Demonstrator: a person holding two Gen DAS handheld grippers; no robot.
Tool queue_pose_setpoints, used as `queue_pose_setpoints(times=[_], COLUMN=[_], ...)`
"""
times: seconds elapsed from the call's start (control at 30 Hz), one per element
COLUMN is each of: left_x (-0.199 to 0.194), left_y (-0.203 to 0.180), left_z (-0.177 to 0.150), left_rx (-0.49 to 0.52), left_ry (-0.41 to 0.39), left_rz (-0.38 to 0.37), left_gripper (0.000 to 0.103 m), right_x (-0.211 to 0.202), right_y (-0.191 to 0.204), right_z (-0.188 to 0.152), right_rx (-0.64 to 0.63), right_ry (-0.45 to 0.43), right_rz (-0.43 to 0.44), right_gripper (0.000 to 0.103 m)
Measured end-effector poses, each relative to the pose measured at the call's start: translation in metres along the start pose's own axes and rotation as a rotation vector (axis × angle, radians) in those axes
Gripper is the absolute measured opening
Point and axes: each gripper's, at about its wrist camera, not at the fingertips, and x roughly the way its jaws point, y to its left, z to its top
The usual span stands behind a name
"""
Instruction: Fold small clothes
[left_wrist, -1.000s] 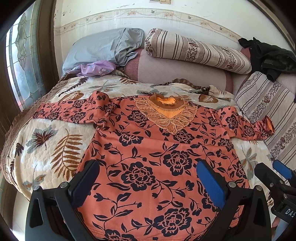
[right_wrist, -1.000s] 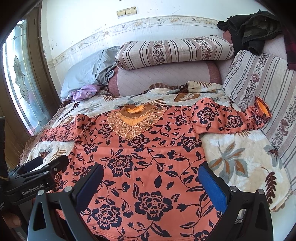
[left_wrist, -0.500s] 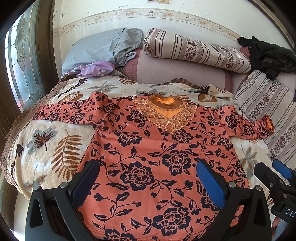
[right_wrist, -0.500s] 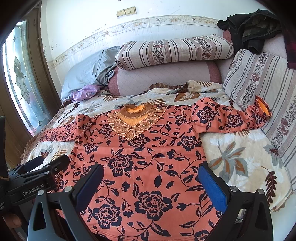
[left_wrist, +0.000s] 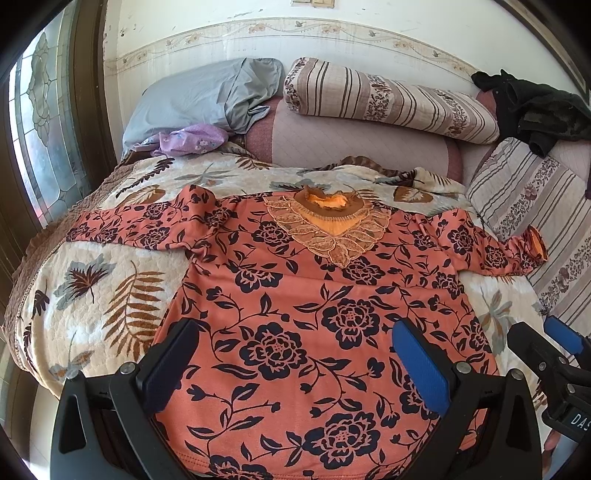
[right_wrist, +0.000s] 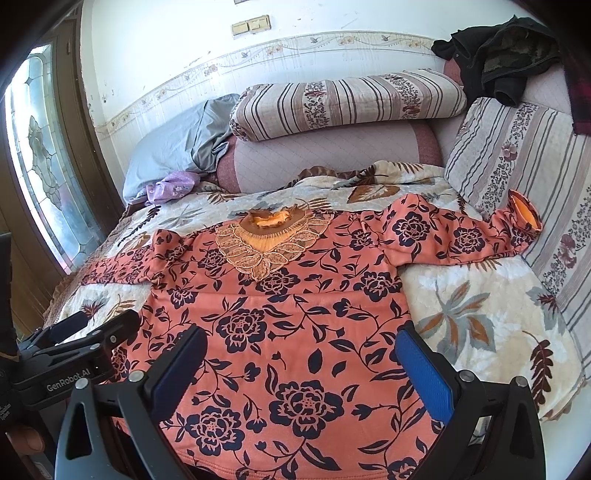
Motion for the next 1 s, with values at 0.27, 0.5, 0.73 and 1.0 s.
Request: queue_pose_setpoints(times=[0.27, 0.5, 0.73, 1.0], left_x=[0.009, 0.041, 0.069, 0.084], left_y=[0.005, 0.033, 0.041, 0.028], left_z=[-0.004, -0.024, -0.041, -0.045], left_rx=[-0.017, -0.087, -0.081, -0.018], left_ry=[0.027, 0.126, 0.2, 0.239], left_rz=[-0.007, 0.04, 0.102, 0.136], left_gripper=[0.103, 0.103, 0.103, 0.103], right_x=[0.006, 0.021, 0.031, 0.021], right_y=[-0.007, -0.044, -0.104, -0.186], right_z=[-0.004, -0.025, -0.047, -0.067], right_rx=[0.022, 0.136, 0.317, 0.466], right_ry=[0.02, 0.08, 0.09, -0.001], right_rz=[0.022, 0.075, 0.138, 0.073], right_gripper=[0.103, 0.103, 0.103, 0.101])
